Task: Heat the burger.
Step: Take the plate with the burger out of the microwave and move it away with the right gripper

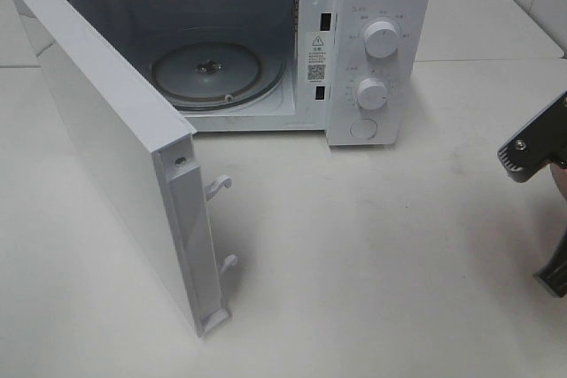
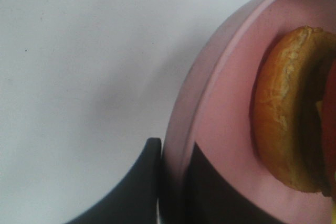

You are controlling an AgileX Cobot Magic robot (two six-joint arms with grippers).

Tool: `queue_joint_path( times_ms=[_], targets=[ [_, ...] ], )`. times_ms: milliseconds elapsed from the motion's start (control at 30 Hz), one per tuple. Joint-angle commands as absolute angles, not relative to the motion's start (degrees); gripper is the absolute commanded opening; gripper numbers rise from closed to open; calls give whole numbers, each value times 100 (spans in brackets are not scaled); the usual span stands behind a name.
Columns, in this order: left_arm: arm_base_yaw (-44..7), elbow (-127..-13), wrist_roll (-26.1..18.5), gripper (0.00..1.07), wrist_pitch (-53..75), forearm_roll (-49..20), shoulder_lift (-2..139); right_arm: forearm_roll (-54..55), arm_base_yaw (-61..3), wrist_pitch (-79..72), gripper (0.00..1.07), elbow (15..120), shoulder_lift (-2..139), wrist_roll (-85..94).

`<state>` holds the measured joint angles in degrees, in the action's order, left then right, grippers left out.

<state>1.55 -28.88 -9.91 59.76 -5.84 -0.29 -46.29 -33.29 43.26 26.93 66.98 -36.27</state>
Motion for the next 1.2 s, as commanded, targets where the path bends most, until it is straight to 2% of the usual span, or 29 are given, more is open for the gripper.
queue_joint_path(
  times_ms=[33,767,1200],
  targets=[
    [166,-2893,-1003,87,5982,-590,-138,-5248,-3295,4377,2,2744,7036,-4475],
    [166,-2893,-1003,87,5982,-590,-138,-6005,-3295,4366,4,2744,9036,-7294],
    [166,-2893,-1003,87,5982,-590,-138,-6566,-3295,4246,7,2750,9901,-8342]
  ],
)
